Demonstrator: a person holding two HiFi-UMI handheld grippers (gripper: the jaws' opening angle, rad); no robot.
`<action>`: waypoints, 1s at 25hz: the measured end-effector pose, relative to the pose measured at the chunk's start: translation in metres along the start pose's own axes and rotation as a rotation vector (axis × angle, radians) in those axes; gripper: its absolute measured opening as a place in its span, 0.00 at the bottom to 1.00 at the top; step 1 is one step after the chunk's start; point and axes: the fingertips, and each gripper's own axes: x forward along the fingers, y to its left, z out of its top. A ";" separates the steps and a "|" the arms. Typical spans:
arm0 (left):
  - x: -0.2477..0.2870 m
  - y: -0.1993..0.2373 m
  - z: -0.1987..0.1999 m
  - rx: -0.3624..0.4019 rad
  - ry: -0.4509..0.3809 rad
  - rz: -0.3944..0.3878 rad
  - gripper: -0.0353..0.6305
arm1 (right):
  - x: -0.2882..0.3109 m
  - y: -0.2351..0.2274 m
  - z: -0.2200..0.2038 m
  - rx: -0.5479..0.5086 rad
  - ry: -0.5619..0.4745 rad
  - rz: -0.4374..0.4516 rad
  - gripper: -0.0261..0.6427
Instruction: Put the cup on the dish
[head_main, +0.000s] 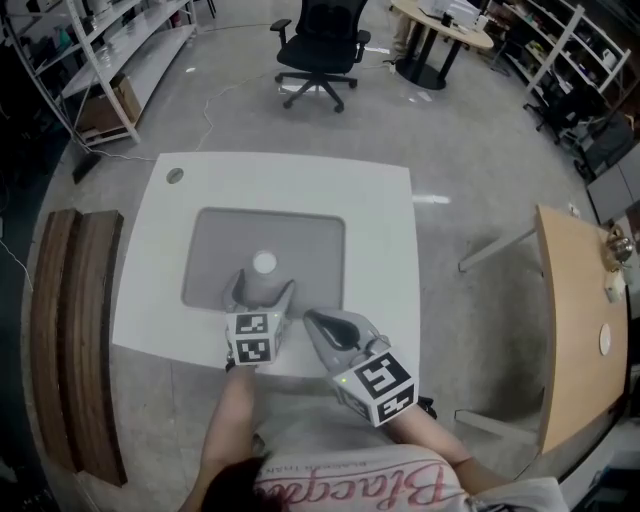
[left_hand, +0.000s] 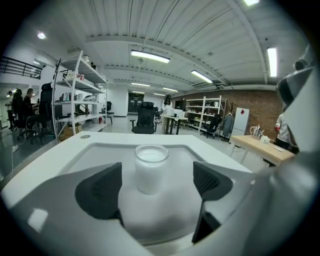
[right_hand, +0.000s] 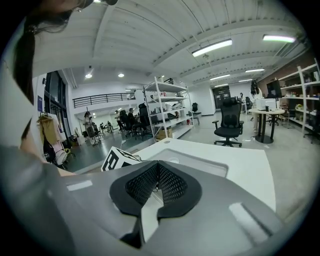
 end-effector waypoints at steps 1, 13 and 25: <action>0.004 0.003 -0.002 0.001 0.004 0.000 0.71 | 0.001 -0.002 0.000 0.006 0.001 -0.009 0.04; 0.038 0.013 -0.010 0.022 0.051 -0.016 0.45 | 0.009 -0.015 -0.005 0.043 0.036 -0.071 0.04; 0.021 -0.006 0.020 0.102 0.009 -0.063 0.45 | 0.007 -0.021 -0.002 0.027 0.033 -0.097 0.04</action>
